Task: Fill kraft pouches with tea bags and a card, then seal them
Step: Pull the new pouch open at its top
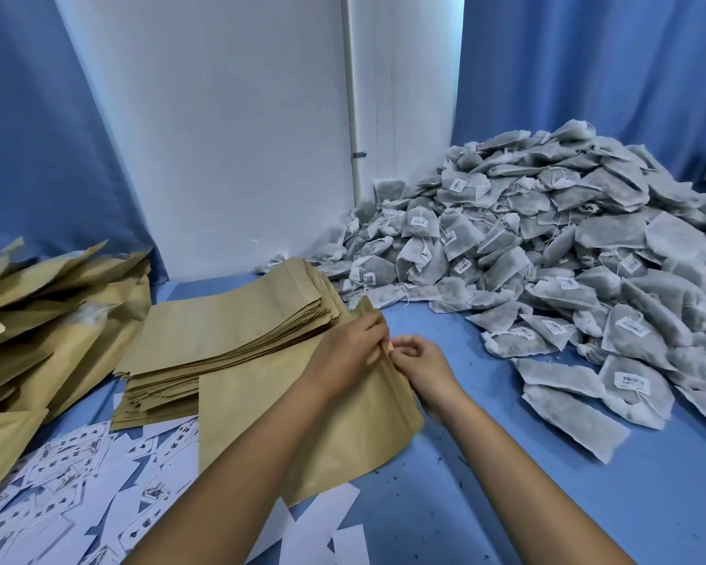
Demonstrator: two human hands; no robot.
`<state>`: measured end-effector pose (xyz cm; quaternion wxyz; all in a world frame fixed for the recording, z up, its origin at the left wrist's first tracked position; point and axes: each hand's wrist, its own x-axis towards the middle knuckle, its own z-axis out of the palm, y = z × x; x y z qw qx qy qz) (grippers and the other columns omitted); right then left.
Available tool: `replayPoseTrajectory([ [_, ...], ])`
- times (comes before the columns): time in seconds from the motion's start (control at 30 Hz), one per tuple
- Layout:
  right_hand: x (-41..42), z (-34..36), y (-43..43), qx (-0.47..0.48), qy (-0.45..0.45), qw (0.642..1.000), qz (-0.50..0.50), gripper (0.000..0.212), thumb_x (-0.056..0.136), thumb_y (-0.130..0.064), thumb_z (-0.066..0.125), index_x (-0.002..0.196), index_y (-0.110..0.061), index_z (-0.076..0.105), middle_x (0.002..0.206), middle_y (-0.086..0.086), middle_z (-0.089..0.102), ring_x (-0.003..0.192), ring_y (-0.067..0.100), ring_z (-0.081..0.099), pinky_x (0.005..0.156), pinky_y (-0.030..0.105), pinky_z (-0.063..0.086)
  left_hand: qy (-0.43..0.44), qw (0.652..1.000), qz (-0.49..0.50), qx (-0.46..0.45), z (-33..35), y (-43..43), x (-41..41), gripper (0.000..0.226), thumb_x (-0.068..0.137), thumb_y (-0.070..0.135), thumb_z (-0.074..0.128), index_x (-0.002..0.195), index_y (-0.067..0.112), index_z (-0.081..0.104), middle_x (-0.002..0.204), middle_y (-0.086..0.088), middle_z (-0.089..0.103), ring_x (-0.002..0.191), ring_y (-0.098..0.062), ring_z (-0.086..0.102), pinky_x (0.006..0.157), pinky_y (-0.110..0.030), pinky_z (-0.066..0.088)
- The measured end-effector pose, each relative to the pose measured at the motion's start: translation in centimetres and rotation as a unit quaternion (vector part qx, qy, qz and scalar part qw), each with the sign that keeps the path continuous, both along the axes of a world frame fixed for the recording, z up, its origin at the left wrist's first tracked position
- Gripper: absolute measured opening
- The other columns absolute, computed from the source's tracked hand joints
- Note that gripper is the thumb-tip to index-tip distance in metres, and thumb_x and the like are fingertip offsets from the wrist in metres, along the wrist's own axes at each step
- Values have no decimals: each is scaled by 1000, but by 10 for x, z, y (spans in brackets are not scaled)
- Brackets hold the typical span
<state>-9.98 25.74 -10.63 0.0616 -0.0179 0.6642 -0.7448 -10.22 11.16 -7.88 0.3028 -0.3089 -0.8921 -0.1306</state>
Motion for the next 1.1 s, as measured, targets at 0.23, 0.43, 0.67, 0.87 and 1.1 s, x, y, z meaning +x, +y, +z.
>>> replayPoseTrajectory([
  [0.23,1,3,8,89,41,995,29,39,90,-4,55,53,-16,58,43,-10,51,38,2,41,41,15,32,11,993,-21,-116,14,0,0,10,75,10,53,73,16,61,72,1,59,54,-23,54,44,-26,32],
  [0.43,-20,-8,20,214,54,969,-108,31,85,1,56,59,-15,57,62,-2,56,59,7,48,52,18,36,63,988,-55,-131,34,11,7,18,57,-1,55,54,16,58,56,1,54,50,-22,53,38,-24,34],
  [0.67,-20,-29,66,327,102,933,-110,26,86,-37,67,89,-11,65,97,4,64,97,20,57,82,28,41,12,998,-27,-55,44,24,-8,21,62,1,39,55,8,58,58,-4,56,51,-25,55,46,-22,35],
  [0.87,0,-54,130,640,-33,749,-168,85,78,-48,61,147,-27,17,157,11,5,142,42,2,111,59,13,-79,992,-56,-77,31,64,-17,17,58,-3,39,58,0,56,61,-15,55,61,-32,57,52,-35,42],
  [1.1,-12,-51,162,614,74,756,-214,46,83,8,41,125,-9,51,127,15,49,113,35,41,91,40,37,-135,988,-42,-69,16,78,-26,21,65,-9,41,69,-3,61,73,-15,59,76,-31,56,68,-45,45],
])
